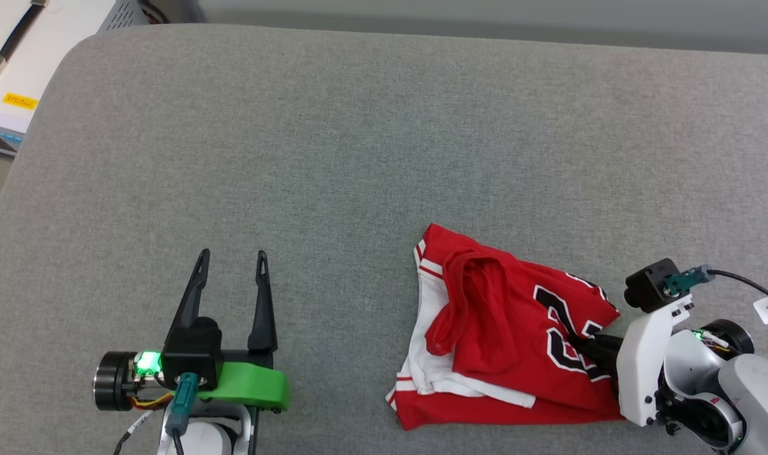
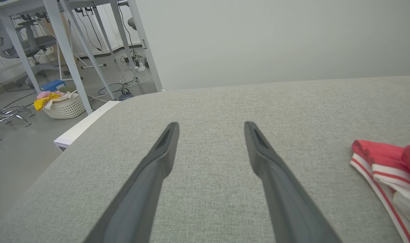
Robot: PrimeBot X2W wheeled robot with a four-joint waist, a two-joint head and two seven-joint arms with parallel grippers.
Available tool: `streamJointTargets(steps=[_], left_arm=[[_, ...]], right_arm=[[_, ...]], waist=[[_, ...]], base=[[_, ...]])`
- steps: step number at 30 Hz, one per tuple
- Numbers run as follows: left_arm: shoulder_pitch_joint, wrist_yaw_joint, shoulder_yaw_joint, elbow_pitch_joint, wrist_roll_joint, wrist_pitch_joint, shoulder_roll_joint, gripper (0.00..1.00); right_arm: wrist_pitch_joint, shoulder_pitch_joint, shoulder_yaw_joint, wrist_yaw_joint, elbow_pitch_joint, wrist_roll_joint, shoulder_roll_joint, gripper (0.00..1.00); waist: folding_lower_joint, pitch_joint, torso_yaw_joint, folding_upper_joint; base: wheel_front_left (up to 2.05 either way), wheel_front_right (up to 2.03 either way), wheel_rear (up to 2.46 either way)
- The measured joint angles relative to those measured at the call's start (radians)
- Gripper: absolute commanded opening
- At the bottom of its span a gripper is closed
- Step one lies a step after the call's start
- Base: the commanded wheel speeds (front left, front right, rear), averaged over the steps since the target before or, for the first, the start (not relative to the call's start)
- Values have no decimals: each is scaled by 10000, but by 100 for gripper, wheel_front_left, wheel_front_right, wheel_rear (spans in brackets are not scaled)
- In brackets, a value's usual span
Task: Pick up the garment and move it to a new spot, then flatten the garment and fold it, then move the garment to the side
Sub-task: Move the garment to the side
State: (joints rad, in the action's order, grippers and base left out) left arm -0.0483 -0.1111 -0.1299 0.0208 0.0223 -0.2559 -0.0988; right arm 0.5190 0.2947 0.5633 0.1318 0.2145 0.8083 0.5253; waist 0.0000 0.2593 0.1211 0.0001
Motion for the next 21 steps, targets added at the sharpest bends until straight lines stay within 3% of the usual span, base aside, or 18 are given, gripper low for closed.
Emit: streamJointTargets(steps=[8,15,21], left_arm=[[77,-36,92,17,2,-2,12,100],[168,-33,182,-25,2,-2,0,100],[178,-36,303,-186,-8,-2,-48,100]], right_arm=[[-1210,257,-82,8,-523,-610,362,0],[-1262,649,-359,0,-1515,-1532,1367,0],[-1080,1025,-681,-2,-1944,-1964,1820,0]], waist=[[2,-243,-220,0],[1,-347,-831,0],[1,-274,-1587,0]], base=[[0,0,0],[0,0,0],[0,0,0]])
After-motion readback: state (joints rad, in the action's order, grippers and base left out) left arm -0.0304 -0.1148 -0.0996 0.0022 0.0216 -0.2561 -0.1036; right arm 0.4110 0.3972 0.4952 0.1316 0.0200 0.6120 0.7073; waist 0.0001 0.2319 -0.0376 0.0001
